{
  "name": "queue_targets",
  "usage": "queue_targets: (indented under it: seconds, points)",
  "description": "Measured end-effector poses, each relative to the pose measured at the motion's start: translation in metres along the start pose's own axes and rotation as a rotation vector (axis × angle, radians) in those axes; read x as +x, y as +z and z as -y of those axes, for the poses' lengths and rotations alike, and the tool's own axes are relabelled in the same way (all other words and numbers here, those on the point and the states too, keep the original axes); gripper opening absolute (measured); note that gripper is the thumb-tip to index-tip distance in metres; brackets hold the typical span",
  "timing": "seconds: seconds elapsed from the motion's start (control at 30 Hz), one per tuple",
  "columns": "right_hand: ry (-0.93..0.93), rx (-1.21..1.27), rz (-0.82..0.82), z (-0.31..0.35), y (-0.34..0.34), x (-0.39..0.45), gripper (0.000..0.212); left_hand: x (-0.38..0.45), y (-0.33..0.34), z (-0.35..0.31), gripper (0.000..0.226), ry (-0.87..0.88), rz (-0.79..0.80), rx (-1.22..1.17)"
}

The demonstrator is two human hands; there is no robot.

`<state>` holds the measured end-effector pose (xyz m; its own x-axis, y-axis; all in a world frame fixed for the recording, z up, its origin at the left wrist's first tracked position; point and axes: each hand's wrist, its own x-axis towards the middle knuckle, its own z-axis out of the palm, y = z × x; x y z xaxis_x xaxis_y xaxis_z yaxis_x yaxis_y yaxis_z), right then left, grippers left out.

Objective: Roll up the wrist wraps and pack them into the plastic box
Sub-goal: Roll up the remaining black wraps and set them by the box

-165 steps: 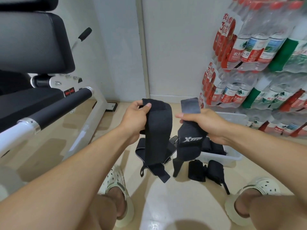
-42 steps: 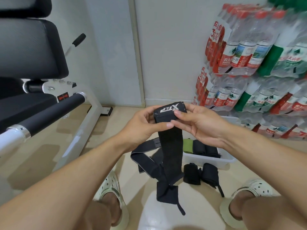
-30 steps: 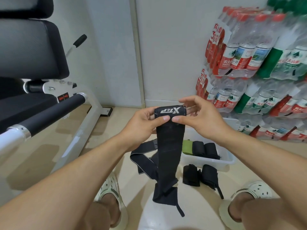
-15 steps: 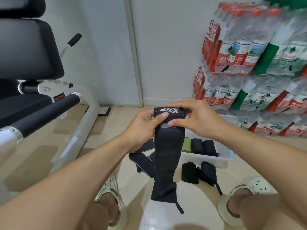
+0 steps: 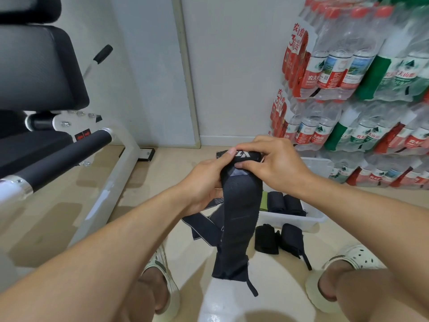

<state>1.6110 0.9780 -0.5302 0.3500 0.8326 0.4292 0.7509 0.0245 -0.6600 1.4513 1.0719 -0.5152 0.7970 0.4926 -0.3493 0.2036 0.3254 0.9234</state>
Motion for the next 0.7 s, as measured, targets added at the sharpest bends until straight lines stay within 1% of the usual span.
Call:
queue_targets:
  seconds: [0.1, 0.17, 0.37, 0.5, 0.6, 0.7]
  points:
    - [0.011, 0.082, -0.059, 0.0, 0.002, 0.002, 0.036, 0.0, 0.0, -0.001, 0.04, -0.016, -0.019, 0.001]
    - [0.018, 0.131, -0.053, 0.001, 0.004, 0.002, 0.036, -0.001, 0.0, -0.003, 0.037, -0.012, -0.021, -0.035]
    - [0.07, 0.172, 0.093, 0.004, 0.006, 0.003, 0.037, -0.001, -0.013, -0.003, 0.033, 0.001, -0.043, -0.096]
    - [0.116, 0.253, 0.133, 0.008, 0.002, 0.001, 0.031, -0.003, -0.019, -0.002, 0.033, 0.0, -0.036, -0.142]
    - [0.129, 0.301, 0.096, 0.013, 0.005, 0.001, 0.028, -0.004, -0.02, -0.003, 0.032, 0.028, -0.042, -0.187]
    - [0.073, 0.239, 0.052, 0.015, 0.009, 0.001, 0.033, -0.004, -0.019, -0.005, 0.031, 0.044, 0.016, -0.22]
